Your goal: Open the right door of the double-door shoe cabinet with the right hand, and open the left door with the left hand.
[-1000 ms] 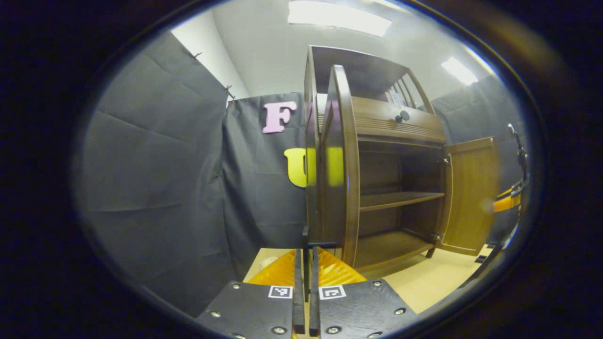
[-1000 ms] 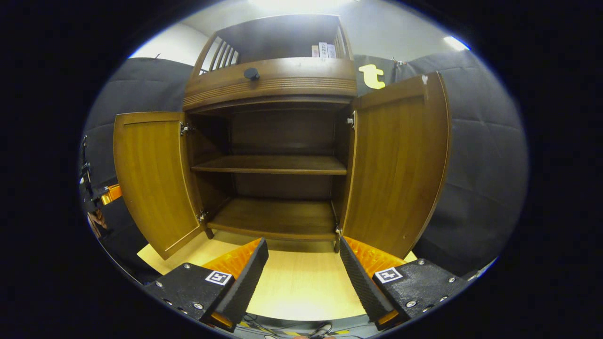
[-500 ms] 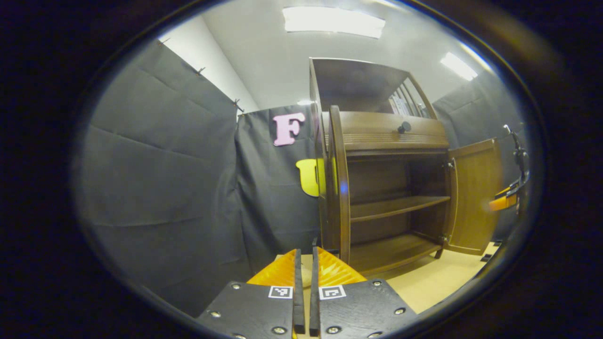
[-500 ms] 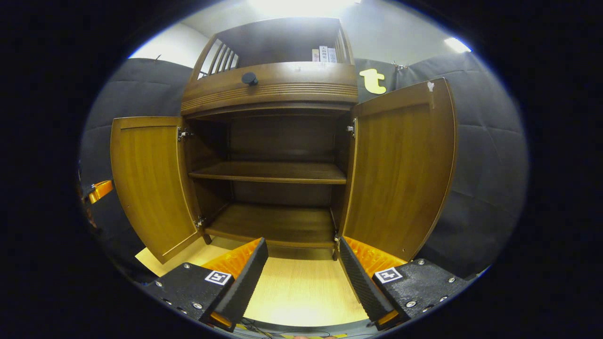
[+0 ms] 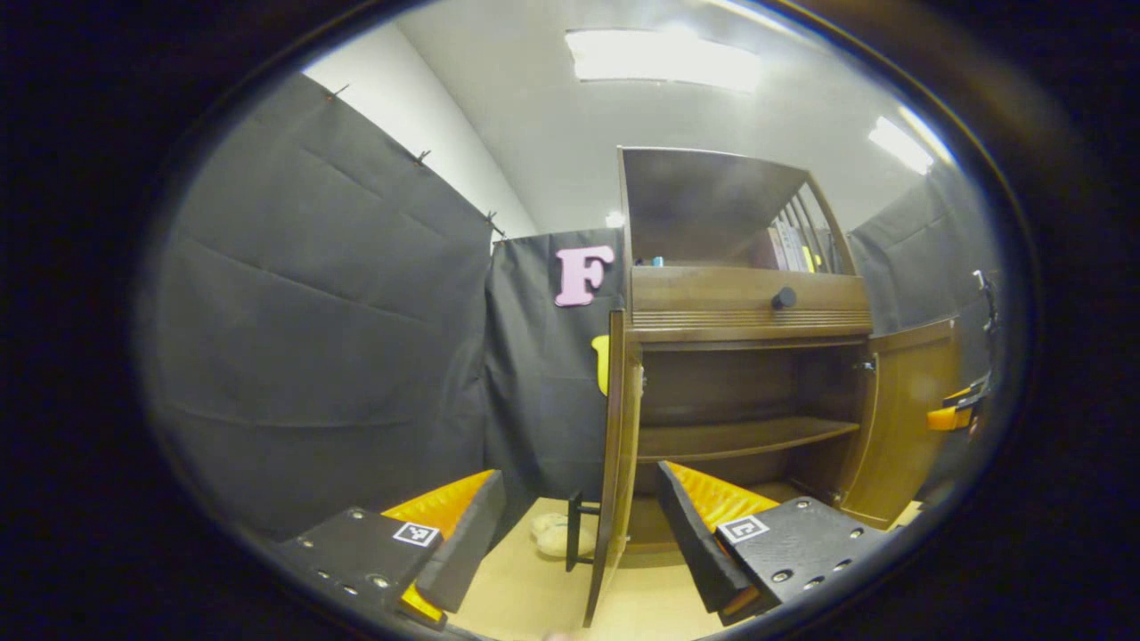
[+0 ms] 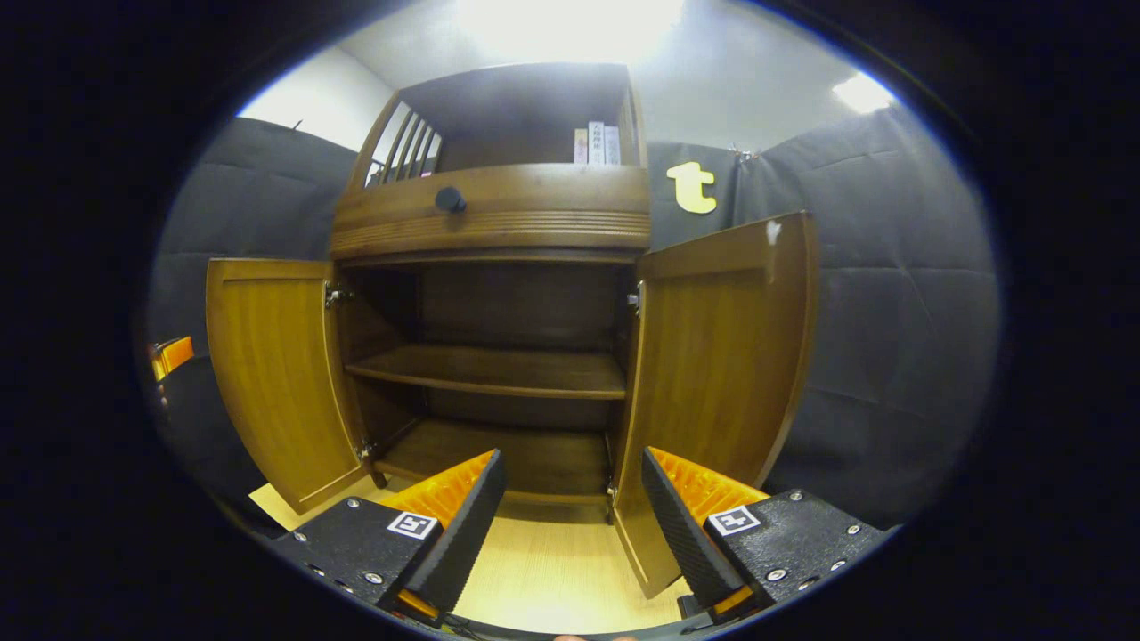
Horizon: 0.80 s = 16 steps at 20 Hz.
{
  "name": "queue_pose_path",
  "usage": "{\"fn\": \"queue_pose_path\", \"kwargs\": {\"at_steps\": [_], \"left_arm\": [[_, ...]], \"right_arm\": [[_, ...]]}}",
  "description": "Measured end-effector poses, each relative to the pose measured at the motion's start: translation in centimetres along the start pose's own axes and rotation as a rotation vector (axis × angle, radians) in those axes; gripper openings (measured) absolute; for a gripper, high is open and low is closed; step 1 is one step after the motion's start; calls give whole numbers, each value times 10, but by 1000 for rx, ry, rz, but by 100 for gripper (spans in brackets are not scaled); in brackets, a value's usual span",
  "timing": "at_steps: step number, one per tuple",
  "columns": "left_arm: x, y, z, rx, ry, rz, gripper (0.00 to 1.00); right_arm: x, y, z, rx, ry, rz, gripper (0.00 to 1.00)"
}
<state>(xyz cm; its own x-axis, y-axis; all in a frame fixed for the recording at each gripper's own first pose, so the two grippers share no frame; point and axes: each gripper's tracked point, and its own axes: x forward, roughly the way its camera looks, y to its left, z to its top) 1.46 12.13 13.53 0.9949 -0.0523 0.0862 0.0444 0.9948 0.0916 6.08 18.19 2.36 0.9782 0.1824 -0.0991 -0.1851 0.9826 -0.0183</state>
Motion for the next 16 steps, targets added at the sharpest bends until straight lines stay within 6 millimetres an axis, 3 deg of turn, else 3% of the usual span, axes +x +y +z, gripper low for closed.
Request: {"fn": "queue_pose_path", "kwargs": {"at_steps": [1, 3, 5, 8, 9, 16], "left_arm": [[-2, -11, 1, -20, 1, 2, 100], [-7, -35, 1, -61, 15, 3, 93], [-13, -52, -2, -93, 36, 30, 100], [-22, -82, 7, -109, 57, 39, 97], [-26, -91, 9, -98, 66, 33, 100], [-58, -110, 18, -41, 110, 98, 100]], "right_arm": [[-5, -6, 4, -1, -14, -9, 94], [-15, -15, 11, 10, -51, -8, 92], [-25, -24, 13, 25, -75, -9, 92], [-39, -37, 12, 58, -91, -5, 92], [-41, -42, 9, 70, -89, 2, 92], [-47, -70, 0, 136, -91, 33, 92]]}}
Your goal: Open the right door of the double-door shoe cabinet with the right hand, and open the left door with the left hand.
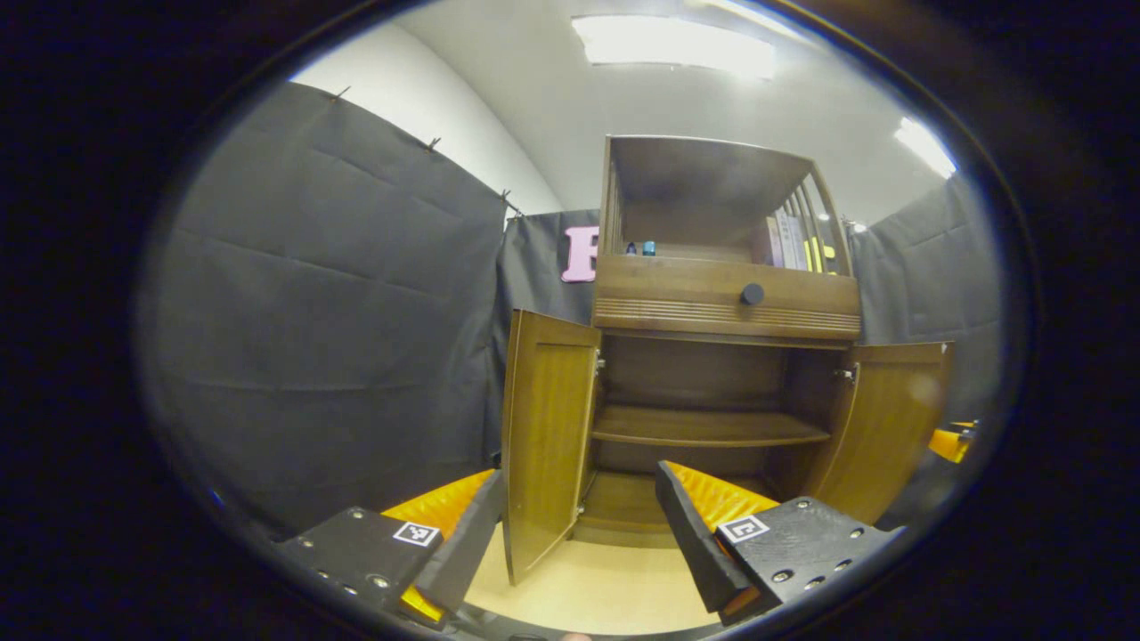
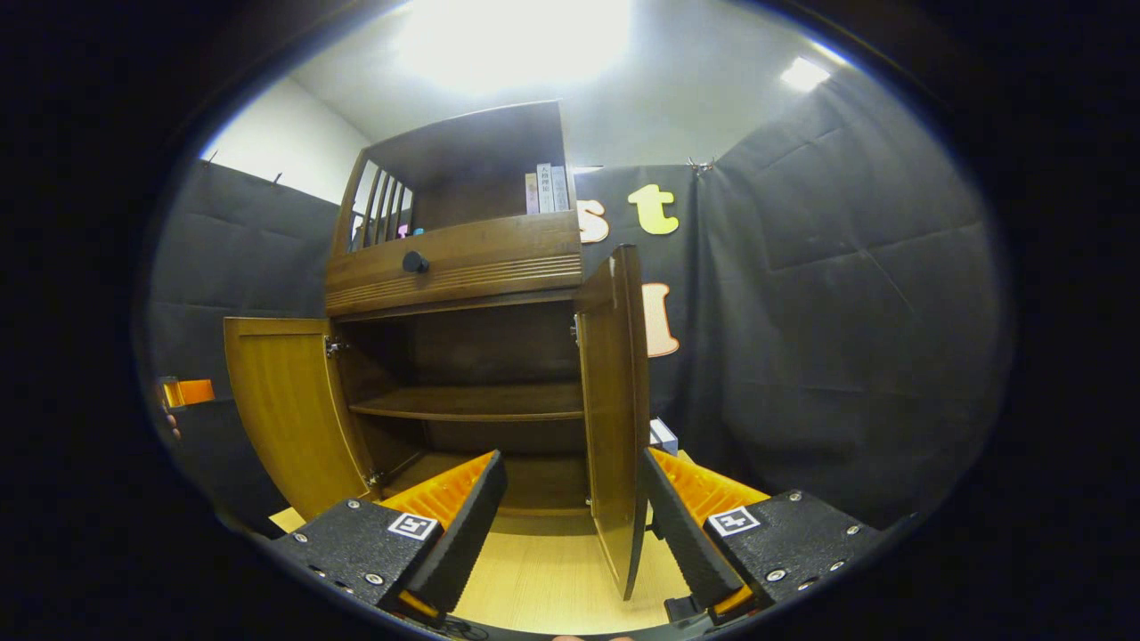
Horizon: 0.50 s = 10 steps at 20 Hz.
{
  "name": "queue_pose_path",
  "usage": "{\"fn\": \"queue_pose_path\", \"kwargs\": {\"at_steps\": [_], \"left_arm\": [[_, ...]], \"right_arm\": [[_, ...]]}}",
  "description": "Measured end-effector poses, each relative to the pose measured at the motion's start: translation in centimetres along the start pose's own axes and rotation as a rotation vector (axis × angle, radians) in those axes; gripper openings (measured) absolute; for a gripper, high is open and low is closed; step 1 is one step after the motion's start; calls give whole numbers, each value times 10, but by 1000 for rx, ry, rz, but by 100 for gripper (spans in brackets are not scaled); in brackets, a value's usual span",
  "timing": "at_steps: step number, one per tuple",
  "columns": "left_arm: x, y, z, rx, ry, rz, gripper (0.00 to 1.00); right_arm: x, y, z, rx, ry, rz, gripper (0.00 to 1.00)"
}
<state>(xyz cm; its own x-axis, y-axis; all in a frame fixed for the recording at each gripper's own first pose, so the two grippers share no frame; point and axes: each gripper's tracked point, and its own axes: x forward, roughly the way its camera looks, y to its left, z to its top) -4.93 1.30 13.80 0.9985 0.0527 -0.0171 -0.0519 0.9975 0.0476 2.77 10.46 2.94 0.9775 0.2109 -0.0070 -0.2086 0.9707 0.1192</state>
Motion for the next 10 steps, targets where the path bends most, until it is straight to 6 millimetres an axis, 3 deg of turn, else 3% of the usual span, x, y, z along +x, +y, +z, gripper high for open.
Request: {"fn": "queue_pose_path", "kwargs": {"at_steps": [7, 9, 10], "left_arm": [[5, -12, -8, 27, -15, -27, 100], [6, -11, -8, 27, -35, -48, 97], [7, -12, -9, 31, -45, -61, 100]], "right_arm": [[0, 7, -2, -13, 8, 7, 94], [2, 16, -1, -10, 1, -1, 94], [5, 22, -1, -3, -1, -3, 94]]}}
